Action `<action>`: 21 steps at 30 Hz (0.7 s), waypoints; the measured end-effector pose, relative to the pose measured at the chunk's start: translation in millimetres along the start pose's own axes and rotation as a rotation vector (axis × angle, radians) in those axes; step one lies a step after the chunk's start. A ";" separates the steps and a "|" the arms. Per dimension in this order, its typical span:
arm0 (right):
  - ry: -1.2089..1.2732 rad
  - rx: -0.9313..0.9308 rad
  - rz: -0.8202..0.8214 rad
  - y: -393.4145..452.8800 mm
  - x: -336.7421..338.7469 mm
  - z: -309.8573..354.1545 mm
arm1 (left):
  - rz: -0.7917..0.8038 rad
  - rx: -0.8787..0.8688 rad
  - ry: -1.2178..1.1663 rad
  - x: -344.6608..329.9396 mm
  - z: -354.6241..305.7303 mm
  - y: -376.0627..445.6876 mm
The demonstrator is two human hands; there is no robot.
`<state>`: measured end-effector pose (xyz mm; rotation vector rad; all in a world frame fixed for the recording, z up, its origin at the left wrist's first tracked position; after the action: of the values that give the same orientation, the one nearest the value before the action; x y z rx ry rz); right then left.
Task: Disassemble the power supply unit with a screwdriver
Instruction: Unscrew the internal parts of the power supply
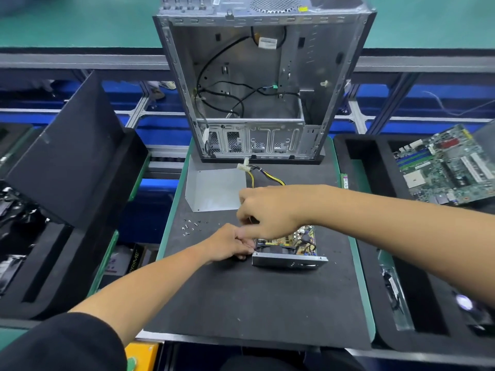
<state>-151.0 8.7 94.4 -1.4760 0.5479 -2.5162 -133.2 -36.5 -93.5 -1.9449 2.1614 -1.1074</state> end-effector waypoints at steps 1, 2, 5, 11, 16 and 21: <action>-0.083 -0.003 -0.035 0.9 1.1 0.1 | -0.003 0.004 -0.006 0.0 0.5 -0.9; -0.194 -0.013 -0.097 1.4 4.8 0.4 | -0.009 0.011 -0.008 0.8 1.4 -1.7; -0.406 -0.037 -0.188 1.5 10.5 1.5 | -0.024 0.027 -0.028 1.8 4.0 -3.5; -0.150 0.041 0.007 5.0 7.7 11.9 | -0.009 0.037 -0.041 1.3 3.6 -4.8; -0.042 -0.018 0.039 1.0 1.0 6.4 | -0.003 0.047 -0.043 2.1 3.2 -5.0; -0.147 -0.160 -0.033 3.8 6.5 -9.8 | -0.010 0.078 -0.065 1.7 5.1 -4.8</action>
<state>-162.9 5.3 93.8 -1.7232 0.7198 -2.4109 -127.1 -40.3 -94.1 -1.9325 2.0468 -1.0965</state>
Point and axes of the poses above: each hand's wrist, its own y-axis towards the middle knuckle, its own x-axis out of the back of the hand, z = x × y, the point moved 9 cm from there along y, towards the middle knuckle, and after that the axes turned 15 degrees about y, right-handed, at the moved point
